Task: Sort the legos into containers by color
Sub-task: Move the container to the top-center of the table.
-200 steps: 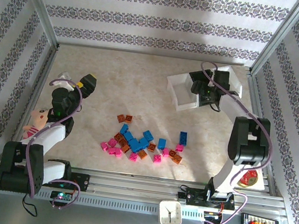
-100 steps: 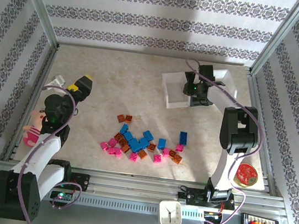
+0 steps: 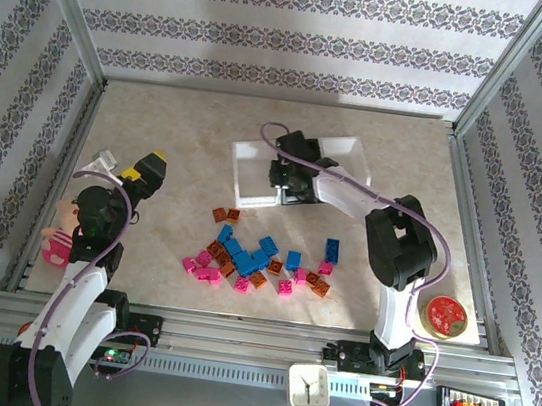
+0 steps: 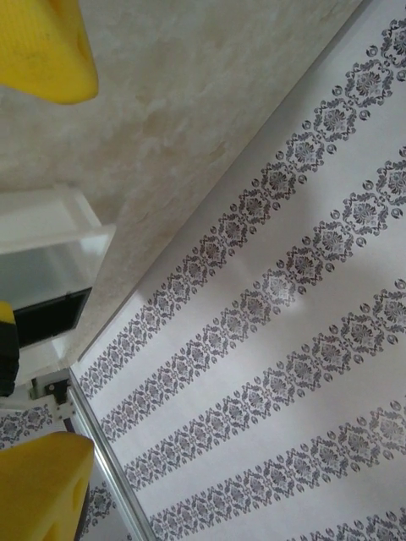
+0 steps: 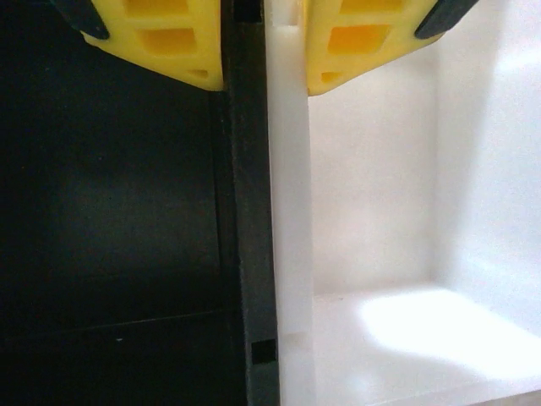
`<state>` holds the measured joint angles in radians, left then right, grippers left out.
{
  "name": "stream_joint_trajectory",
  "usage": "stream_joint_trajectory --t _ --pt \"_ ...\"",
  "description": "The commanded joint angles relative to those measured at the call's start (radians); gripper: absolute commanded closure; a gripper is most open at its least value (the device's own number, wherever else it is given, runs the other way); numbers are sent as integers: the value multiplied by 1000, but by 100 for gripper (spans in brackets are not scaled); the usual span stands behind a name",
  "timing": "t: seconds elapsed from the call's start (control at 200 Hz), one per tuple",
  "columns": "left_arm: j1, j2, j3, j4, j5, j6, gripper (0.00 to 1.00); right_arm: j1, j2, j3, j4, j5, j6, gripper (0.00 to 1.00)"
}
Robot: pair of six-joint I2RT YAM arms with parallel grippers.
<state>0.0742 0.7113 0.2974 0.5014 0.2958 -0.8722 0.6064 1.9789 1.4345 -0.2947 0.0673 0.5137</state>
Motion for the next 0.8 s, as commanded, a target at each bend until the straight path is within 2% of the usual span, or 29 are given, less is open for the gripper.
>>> stream_joint_trajectory --t 0.0,0.3,0.355,0.415,0.52,0.595,0.7,0.795 --pt "10 -61 -13 -92 26 12 1 41 52 27 -16 77 140 88" --pt "9 -118 -51 -147 63 9 1 118 152 158 -69 141 277 85" --pt "8 -116 -56 -148 72 10 1 119 157 168 -76 140 278 79" --pt "6 -116 -57 -158 78 13 1 121 141 164 -80 145 260 67" --pt "-1 -104 -43 -181 95 12 1 125 39 88 -33 184 198 48" --pt "-5 -80 -26 -195 110 1 1 125 -63 14 -10 195 152 39" --pt "-8 -46 -14 -170 137 -11 1 124 -219 -131 -8 209 96 31" --pt "-11 -31 -29 -115 146 -33 1 99 -370 -310 -9 211 82 29"
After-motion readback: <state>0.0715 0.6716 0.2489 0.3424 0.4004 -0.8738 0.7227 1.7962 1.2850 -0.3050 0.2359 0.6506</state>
